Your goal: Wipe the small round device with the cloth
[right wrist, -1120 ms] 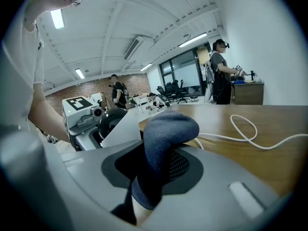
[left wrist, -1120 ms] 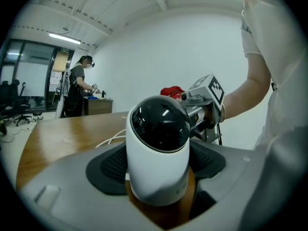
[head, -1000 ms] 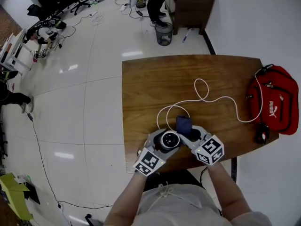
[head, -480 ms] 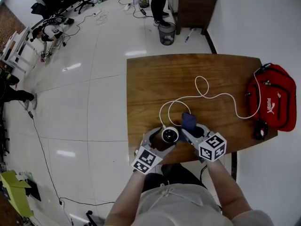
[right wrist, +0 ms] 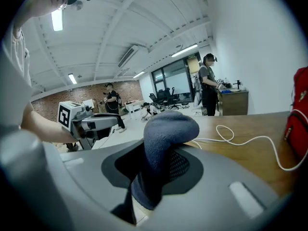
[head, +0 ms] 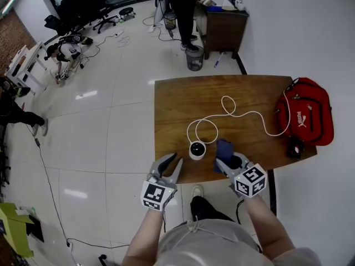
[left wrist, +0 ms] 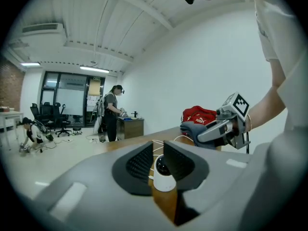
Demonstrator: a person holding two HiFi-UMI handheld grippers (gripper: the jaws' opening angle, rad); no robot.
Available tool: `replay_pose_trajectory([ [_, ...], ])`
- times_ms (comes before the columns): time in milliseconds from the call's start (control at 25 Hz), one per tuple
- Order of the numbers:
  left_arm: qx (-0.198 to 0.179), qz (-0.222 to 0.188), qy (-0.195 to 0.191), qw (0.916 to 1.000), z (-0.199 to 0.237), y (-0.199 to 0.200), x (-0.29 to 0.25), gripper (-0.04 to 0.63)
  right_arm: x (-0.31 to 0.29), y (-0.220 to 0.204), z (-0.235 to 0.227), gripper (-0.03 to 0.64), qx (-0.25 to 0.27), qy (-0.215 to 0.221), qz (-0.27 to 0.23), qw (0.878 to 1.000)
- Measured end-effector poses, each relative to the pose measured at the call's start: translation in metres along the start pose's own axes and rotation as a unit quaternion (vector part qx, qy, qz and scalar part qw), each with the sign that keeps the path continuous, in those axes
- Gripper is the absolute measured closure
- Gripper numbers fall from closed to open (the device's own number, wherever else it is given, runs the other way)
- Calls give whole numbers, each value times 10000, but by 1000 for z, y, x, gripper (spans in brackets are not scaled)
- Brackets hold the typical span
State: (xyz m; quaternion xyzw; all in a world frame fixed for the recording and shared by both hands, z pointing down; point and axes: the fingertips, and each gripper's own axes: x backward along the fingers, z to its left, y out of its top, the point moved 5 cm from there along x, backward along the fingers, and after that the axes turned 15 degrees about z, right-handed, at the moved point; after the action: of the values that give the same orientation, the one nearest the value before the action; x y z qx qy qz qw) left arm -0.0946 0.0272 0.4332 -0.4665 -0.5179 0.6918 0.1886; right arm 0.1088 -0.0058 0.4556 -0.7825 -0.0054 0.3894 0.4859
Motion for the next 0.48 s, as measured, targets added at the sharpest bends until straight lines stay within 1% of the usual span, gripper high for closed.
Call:
replay_pose_trajectory([
  [40, -21, -47, 24, 10000, -6, -1, 13, 557, 9, -4, 8, 509, -5, -17, -58, 10000],
  [80, -47, -96, 24, 9999, -14, -2, 25, 589, 17, -8, 17, 509, -35, -11, -149, 9999],
  [160, -94, -203, 15, 9997, -29, -4, 47, 589, 34, -17, 33, 509, -143, 29, -345, 9993],
  [280, -114, -328, 51, 9994, -54, -8, 78, 589, 55, -31, 57, 509, -189, -51, -449, 9988],
  [480, 86, -254, 142, 9995, -90, -25, 117, 589, 86, -56, 101, 509, -74, -155, -466, 9988],
])
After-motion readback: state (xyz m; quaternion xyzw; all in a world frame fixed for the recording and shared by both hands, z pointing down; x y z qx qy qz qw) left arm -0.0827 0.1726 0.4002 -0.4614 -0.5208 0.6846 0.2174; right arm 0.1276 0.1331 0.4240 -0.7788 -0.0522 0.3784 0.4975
